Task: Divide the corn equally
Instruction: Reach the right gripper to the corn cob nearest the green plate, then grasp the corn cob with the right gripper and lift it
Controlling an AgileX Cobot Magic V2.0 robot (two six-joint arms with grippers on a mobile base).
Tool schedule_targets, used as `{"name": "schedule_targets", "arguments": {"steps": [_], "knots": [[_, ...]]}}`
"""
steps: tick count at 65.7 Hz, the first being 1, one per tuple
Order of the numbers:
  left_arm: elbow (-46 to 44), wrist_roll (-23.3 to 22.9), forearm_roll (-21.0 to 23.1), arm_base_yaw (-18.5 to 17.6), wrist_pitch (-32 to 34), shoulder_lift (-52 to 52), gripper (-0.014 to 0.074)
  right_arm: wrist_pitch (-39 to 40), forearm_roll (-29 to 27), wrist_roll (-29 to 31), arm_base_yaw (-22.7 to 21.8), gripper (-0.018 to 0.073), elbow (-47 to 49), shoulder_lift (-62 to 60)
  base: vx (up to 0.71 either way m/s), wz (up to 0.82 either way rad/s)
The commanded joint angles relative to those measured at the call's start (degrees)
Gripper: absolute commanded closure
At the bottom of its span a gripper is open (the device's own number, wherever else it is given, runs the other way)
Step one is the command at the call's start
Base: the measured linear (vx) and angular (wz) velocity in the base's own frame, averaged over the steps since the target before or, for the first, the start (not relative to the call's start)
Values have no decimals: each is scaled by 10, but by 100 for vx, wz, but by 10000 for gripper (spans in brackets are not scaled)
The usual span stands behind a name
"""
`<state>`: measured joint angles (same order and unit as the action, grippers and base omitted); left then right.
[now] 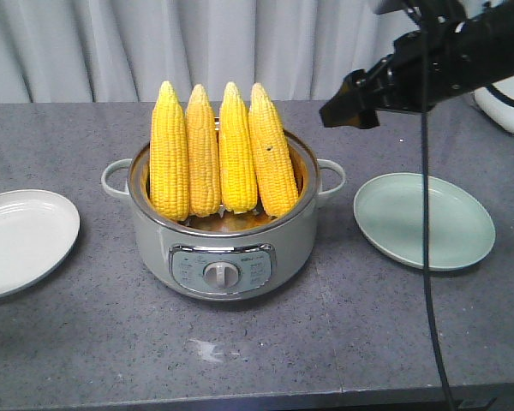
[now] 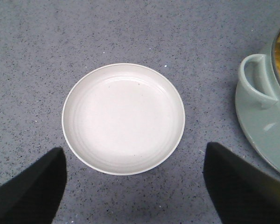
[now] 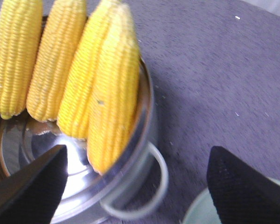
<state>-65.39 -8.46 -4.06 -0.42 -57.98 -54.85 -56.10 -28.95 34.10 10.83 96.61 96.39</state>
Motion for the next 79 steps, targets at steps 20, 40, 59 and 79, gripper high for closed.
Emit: {"name": "schedule_targets", "arguments": {"steps": [20, 40, 59, 79], "knots": [[-19, -2, -1, 0, 28, 4, 31, 23, 65, -44, 74, -20, 172, 104, 0, 0], [-19, -2, -1, 0, 28, 4, 31, 50, 70, -51, 83, -20, 189, 146, 0, 0], [-19, -2, -1, 0, 28, 4, 31, 72, 60, -55, 83, -20, 188, 164, 0, 0], [-19, -2, -1, 0, 28, 4, 31, 76, 48, -55, 83, 92, 188, 180, 0, 0]]}}
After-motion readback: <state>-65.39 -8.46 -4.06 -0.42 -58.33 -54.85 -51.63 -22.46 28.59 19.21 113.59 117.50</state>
